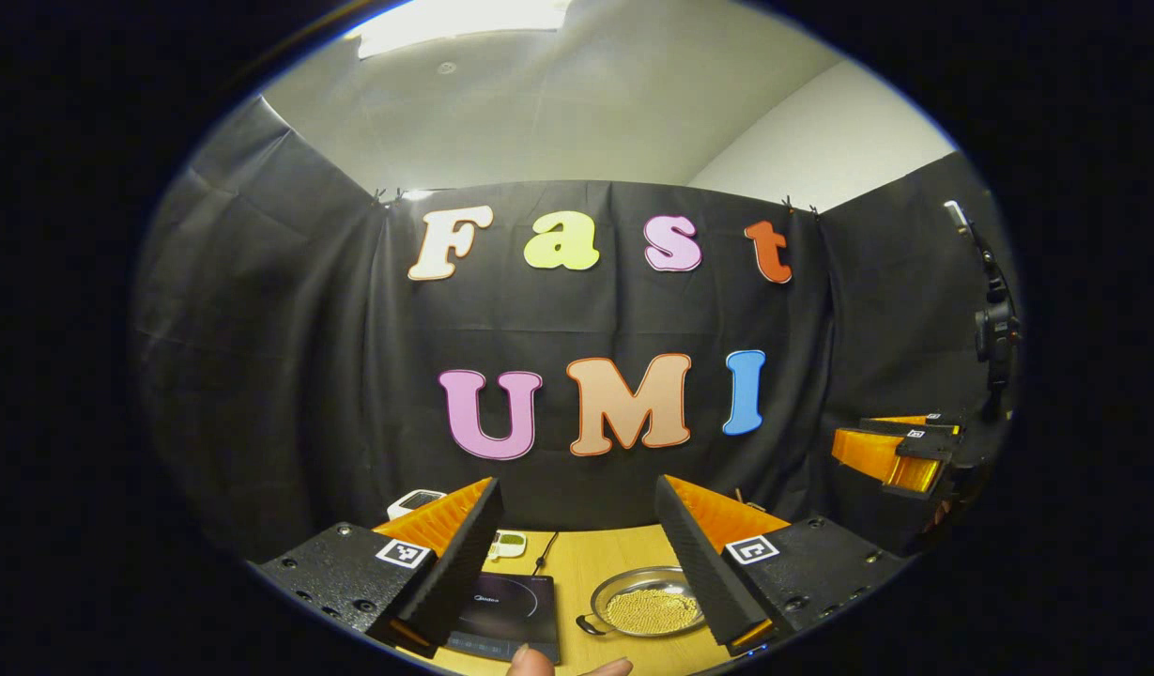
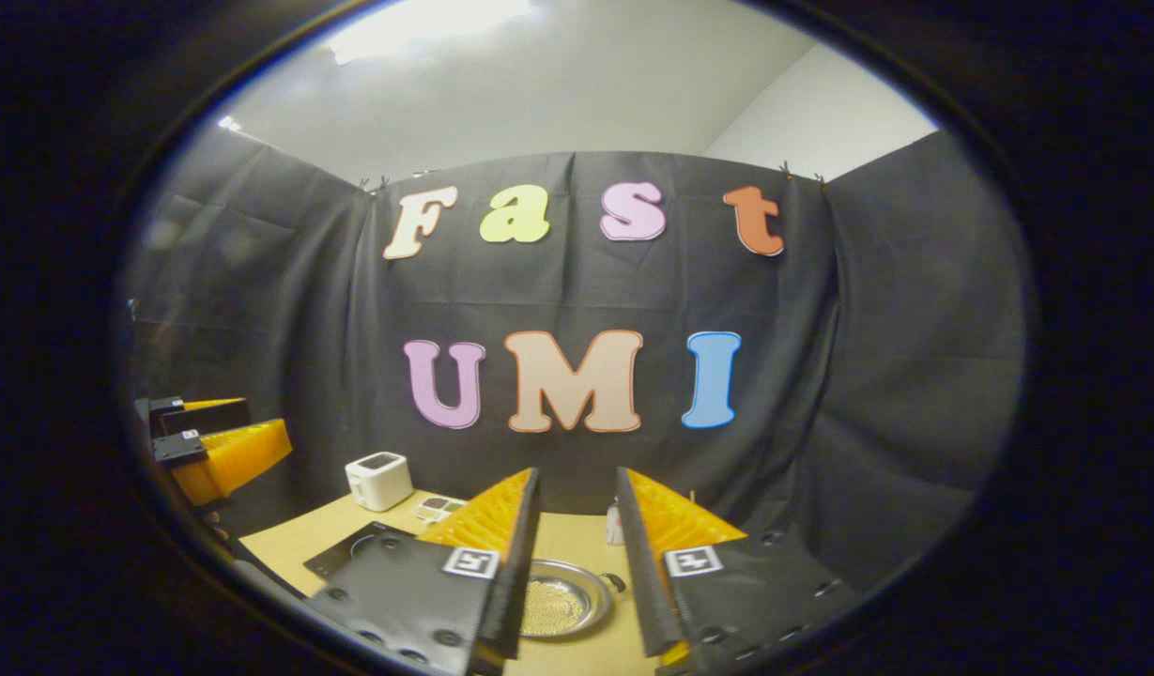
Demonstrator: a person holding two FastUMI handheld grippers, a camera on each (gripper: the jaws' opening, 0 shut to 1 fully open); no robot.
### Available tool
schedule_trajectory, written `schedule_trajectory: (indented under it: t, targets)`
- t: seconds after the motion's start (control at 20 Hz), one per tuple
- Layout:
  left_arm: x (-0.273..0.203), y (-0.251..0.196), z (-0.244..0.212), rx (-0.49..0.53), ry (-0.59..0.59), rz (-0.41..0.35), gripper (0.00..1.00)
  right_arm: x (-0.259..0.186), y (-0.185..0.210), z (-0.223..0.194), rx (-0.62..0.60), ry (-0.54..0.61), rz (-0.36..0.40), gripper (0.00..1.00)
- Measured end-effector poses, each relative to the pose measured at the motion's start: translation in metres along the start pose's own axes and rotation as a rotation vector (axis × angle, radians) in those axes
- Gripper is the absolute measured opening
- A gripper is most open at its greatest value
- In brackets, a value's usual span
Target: First push the handle of the pot to place it horizontally, then grasp the pot with both hands and set it on the induction cooktop.
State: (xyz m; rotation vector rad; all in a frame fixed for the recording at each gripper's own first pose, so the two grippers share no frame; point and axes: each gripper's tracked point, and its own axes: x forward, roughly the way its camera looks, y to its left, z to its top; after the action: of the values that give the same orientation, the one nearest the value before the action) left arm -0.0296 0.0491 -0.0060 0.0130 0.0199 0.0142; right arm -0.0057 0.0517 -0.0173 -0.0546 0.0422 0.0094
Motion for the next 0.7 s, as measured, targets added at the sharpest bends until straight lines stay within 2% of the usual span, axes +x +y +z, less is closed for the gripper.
schedule_trajectory:
  t: [0.05,0.1,0.15,0.25,0.3,0.4,0.45,0.65,0.7]
  targets:
    - [0.000,0.004,-0.002,0.000,-0.001,-0.001,0.98,0.001,0.004,-0.006,0.002,0.015,-0.002,0.27]
    - [-0.001,0.008,-0.001,-0.002,-0.003,-0.002,0.99,0.002,0.011,-0.012,0.012,0.033,0.008,0.26]
    - [-0.001,0.012,-0.004,-0.004,0.000,-0.004,0.98,0.004,0.017,-0.017,0.028,0.050,0.018,0.14]
    - [0.001,0.018,-0.007,-0.017,0.002,-0.009,0.98,0.005,0.034,-0.031,0.068,0.101,0.063,0.11]
    - [0.003,0.020,-0.009,-0.024,0.004,-0.012,0.99,0.008,0.029,-0.031,0.057,0.103,0.047,0.11]
    - [0.006,0.023,-0.019,-0.029,0.030,-0.013,0.98,0.012,0.036,-0.039,0.054,0.123,0.090,0.02]
    - [0.008,0.025,-0.021,-0.034,0.031,-0.012,0.98,0.015,0.042,-0.042,0.057,0.130,0.102,0.05]
    - [0.031,0.029,-0.034,-0.023,0.049,0.007,0.98,0.034,0.052,-0.077,0.107,0.233,0.157,0.05]
    - [0.038,0.030,-0.036,-0.026,0.060,0.017,0.99,0.039,0.052,-0.087,0.105,0.254,0.164,0.09]
